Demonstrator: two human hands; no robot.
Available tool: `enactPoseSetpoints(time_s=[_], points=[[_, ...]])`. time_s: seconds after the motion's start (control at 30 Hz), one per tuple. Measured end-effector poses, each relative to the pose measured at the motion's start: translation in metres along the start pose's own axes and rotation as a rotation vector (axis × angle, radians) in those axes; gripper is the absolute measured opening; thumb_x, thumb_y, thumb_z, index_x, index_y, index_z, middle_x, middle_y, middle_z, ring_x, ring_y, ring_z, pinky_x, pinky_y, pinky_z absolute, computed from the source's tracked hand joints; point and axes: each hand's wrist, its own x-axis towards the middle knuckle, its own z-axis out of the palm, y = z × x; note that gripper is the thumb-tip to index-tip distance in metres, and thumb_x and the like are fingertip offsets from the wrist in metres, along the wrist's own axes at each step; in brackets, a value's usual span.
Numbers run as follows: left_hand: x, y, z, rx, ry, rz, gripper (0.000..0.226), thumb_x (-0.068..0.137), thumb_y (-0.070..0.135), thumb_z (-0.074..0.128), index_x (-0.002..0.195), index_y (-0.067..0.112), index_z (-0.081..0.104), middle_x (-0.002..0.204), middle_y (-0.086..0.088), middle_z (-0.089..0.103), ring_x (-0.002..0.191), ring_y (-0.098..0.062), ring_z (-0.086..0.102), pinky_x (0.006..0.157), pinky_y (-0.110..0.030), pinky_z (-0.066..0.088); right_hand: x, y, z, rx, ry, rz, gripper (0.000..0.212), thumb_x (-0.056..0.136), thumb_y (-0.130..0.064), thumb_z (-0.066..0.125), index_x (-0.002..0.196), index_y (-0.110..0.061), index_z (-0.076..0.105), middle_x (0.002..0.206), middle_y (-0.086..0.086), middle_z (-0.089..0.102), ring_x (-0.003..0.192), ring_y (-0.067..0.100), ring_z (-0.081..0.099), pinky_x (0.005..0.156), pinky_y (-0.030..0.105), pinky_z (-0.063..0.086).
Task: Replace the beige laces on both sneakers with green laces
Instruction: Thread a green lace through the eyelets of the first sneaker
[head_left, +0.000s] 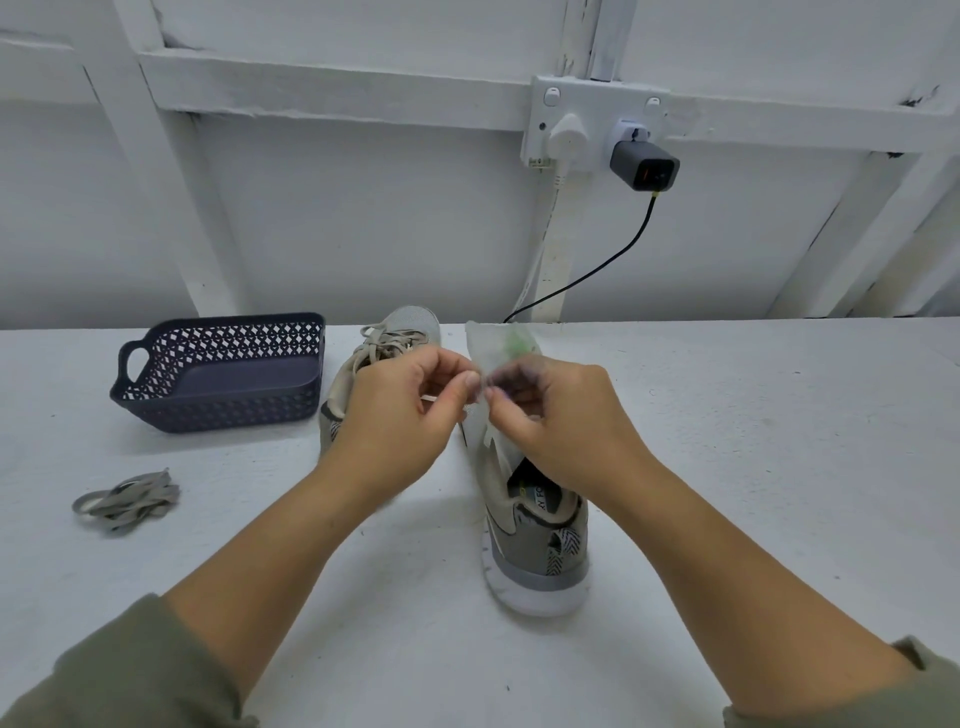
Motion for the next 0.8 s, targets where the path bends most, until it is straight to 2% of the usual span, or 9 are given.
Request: enactPoseSetpoints(time_s=[0.1, 0.2, 0.33, 0.43, 0.57, 0.67, 0.7, 0.77, 0.8], points=[[-0.001, 0.003, 0.0, 0.053, -0.012, 0.07, 0.009, 0.09, 0.012, 0.065, 0.09, 0.021, 0.068, 0.077, 0.01, 0.068, 0.074, -0.004, 0.066, 0.066, -0.021, 0.057, -0.001, 0.003, -0.002, -0.087, 0.033, -0.04, 0.008, 0.086, -0.017, 0.066, 0.089, -0.013, 0.072, 0.075, -0.006, 0.068, 0.068, 0.007, 0.064, 0.066, 0.021, 0.053], [-0.004, 0.009, 0.005, 0.109, -0.027, 0.117, 0.011, 0.089, 0.009, 0.065, 0.085, 0.019, 0.065, 0.073, 0.014, 0.064, 0.069, 0.0, 0.062, 0.061, -0.008, 0.047, -0.003, 0.002, 0.002, -0.134, 0.068, -0.053, 0.005, 0.083, -0.016, 0.064, 0.079, -0.015, 0.064, 0.068, -0.005, 0.063, 0.061, 0.009, 0.057, 0.057, 0.022, 0.047], [-0.003, 0.007, 0.001, 0.261, 0.106, 0.076, 0.015, 0.083, 0.008, 0.065, 0.074, 0.018, 0.059, 0.063, 0.012, 0.058, 0.064, -0.004, 0.058, 0.057, -0.008, 0.043, -0.002, 0.009, -0.004, -0.163, 0.256, 0.046, 0.013, 0.077, -0.012, 0.063, 0.069, -0.011, 0.054, 0.064, 0.0, 0.058, 0.06, 0.017, 0.054, 0.054, 0.027, 0.041], [0.0, 0.003, -0.007, 0.335, 0.113, 0.046, 0.012, 0.083, 0.013, 0.065, 0.074, 0.019, 0.06, 0.063, 0.015, 0.057, 0.062, 0.002, 0.057, 0.058, -0.007, 0.043, 0.001, 0.014, -0.011, -0.179, 0.253, 0.091, 0.011, 0.081, -0.012, 0.061, 0.073, -0.011, 0.054, 0.068, 0.003, 0.06, 0.064, 0.02, 0.057, 0.056, 0.03, 0.045], [0.002, 0.006, -0.01, 0.417, 0.149, 0.106, 0.008, 0.081, 0.016, 0.064, 0.075, 0.018, 0.061, 0.065, 0.014, 0.058, 0.057, 0.0, 0.056, 0.058, -0.01, 0.044, 0.005, 0.006, -0.01, -0.279, 0.333, -0.035, 0.009, 0.083, -0.004, 0.059, 0.08, -0.009, 0.053, 0.072, 0.005, 0.058, 0.062, 0.025, 0.054, 0.055, 0.037, 0.047], [0.003, 0.008, -0.015, 0.408, 0.165, 0.201, 0.008, 0.082, 0.011, 0.065, 0.077, 0.014, 0.061, 0.069, 0.012, 0.058, 0.061, 0.0, 0.057, 0.06, -0.007, 0.045, 0.008, 0.005, -0.016, -0.35, 0.309, -0.21, 0.009, 0.082, 0.002, 0.052, 0.087, -0.006, 0.055, 0.078, 0.007, 0.051, 0.06, 0.028, 0.048, 0.05, 0.041, 0.047], [0.003, 0.008, -0.017, 0.403, 0.171, 0.248, 0.007, 0.082, 0.008, 0.066, 0.078, 0.012, 0.061, 0.071, 0.01, 0.057, 0.063, -0.002, 0.056, 0.062, -0.006, 0.044, 0.009, 0.006, -0.017, -0.384, 0.28, -0.239, 0.009, 0.085, -0.004, 0.051, 0.091, -0.006, 0.058, 0.081, 0.005, 0.05, 0.062, 0.027, 0.048, 0.051, 0.04, 0.047], [0.002, 0.011, -0.019, 0.397, 0.172, 0.366, 0.004, 0.083, 0.005, 0.064, 0.08, 0.007, 0.062, 0.075, 0.008, 0.056, 0.065, -0.007, 0.053, 0.064, -0.007, 0.045, 0.012, 0.003, -0.018, -0.346, 0.215, -0.143, 0.024, 0.094, -0.023, 0.044, 0.104, -0.011, 0.062, 0.088, -0.002, 0.047, 0.072, 0.019, 0.049, 0.06, 0.035, 0.047], [0.0, 0.012, -0.019, 0.404, 0.166, 0.429, 0.002, 0.084, 0.006, 0.061, 0.081, 0.006, 0.062, 0.076, 0.007, 0.056, 0.067, -0.007, 0.052, 0.065, -0.01, 0.046, 0.014, 0.002, -0.017, -0.335, 0.204, -0.134, 0.03, 0.096, -0.025, 0.041, 0.11, -0.012, 0.064, 0.092, -0.001, 0.047, 0.076, 0.018, 0.049, 0.063, 0.034, 0.047]])
